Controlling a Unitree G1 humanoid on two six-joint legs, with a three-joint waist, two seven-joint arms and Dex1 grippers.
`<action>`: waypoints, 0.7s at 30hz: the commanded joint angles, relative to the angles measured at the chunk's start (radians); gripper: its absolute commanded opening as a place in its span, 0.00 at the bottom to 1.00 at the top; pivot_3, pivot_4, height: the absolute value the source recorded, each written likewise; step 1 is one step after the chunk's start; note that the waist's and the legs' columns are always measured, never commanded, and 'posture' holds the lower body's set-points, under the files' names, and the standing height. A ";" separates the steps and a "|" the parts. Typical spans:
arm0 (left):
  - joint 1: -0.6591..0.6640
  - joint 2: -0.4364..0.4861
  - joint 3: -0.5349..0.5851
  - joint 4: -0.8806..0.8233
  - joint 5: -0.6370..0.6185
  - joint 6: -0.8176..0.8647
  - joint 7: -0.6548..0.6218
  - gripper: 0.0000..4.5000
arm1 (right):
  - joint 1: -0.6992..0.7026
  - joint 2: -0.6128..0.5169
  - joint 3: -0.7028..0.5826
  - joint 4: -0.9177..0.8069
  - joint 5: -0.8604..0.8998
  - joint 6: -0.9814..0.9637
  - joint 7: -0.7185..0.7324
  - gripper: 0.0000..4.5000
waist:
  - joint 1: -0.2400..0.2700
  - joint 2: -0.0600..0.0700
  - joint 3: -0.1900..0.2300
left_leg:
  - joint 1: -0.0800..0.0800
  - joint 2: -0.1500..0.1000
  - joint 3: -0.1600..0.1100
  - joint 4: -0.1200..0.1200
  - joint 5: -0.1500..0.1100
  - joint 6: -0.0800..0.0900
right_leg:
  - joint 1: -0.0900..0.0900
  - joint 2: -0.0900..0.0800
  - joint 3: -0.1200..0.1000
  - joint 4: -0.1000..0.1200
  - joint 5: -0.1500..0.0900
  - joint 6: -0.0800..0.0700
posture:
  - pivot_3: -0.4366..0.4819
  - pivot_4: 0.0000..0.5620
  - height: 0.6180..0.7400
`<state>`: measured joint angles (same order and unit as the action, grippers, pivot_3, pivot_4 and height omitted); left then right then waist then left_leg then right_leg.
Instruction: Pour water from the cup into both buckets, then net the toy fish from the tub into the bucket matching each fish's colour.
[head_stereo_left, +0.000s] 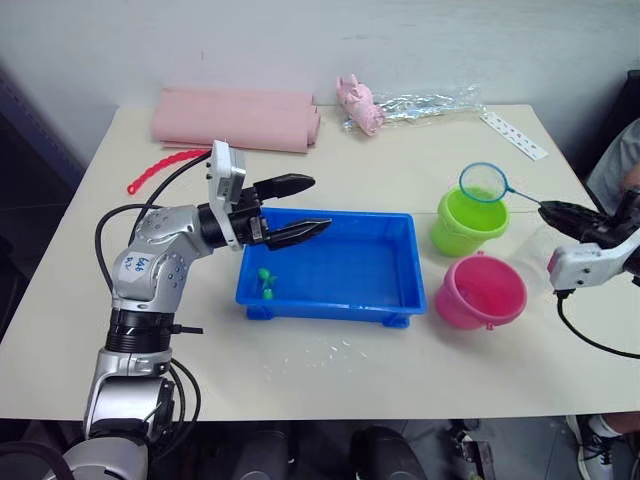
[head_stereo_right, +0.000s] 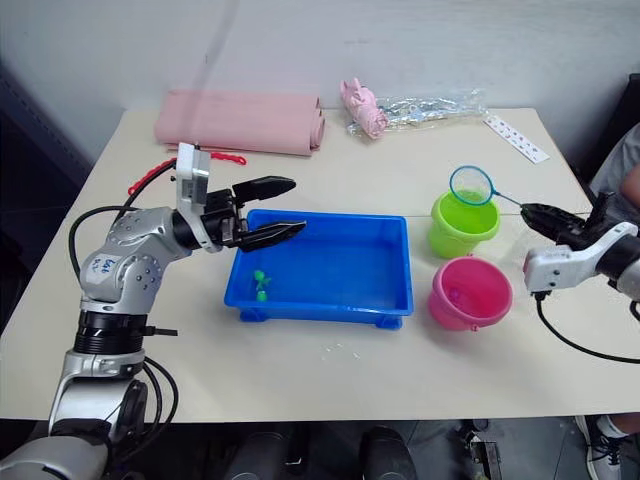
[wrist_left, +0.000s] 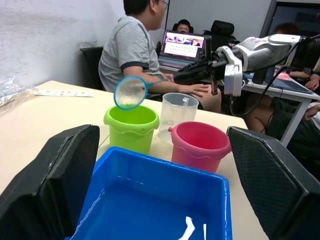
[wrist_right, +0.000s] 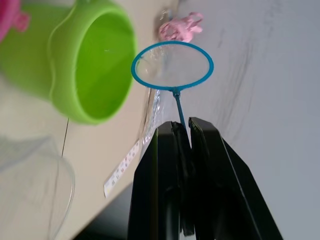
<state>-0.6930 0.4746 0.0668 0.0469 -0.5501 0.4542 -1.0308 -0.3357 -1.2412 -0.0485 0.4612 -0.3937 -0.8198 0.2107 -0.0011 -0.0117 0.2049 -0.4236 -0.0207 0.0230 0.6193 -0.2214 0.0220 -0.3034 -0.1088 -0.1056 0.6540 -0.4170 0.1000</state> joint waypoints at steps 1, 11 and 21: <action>0.047 0.068 0.074 -0.011 -0.018 -0.055 -0.050 0.99 | 0.033 0.036 -0.045 -0.095 0.362 0.113 0.223 0.00 | -0.004 0.000 0.000 | 0.000 0.000 0.000 0.000 0.000 0.000 | 0.000 0.000 0.000 0.000 0.000 0.000 | 0.48 0.27 1.00; 0.181 0.249 0.245 0.058 -0.051 -0.079 -0.130 0.99 | -0.012 0.146 0.021 -0.657 1.109 0.963 0.656 0.00 | 0.001 0.000 0.000 | 0.000 0.002 -0.005 0.002 0.000 0.000 | 0.003 0.000 0.004 -0.001 0.000 0.000 | 0.48 0.27 1.00; 0.323 0.340 0.290 0.102 0.009 -0.195 -0.141 0.99 | -0.265 0.338 0.342 -0.591 0.800 1.184 0.772 0.00 | 0.003 0.000 0.000 | -0.001 -0.002 -0.006 0.002 0.000 0.000 | 0.000 -0.004 0.004 -0.001 0.000 0.000 | 0.48 0.27 1.00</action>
<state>-0.3778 0.7992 0.3356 0.1716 -0.5450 0.2799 -1.1704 -0.5830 -0.9068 0.2912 -0.1461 0.4584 0.3799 0.9658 0.0021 -0.0118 0.2049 -0.4242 -0.0229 0.0174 0.6217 -0.2219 0.0219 -0.3029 -0.1128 -0.1017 0.6529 -0.4169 0.0997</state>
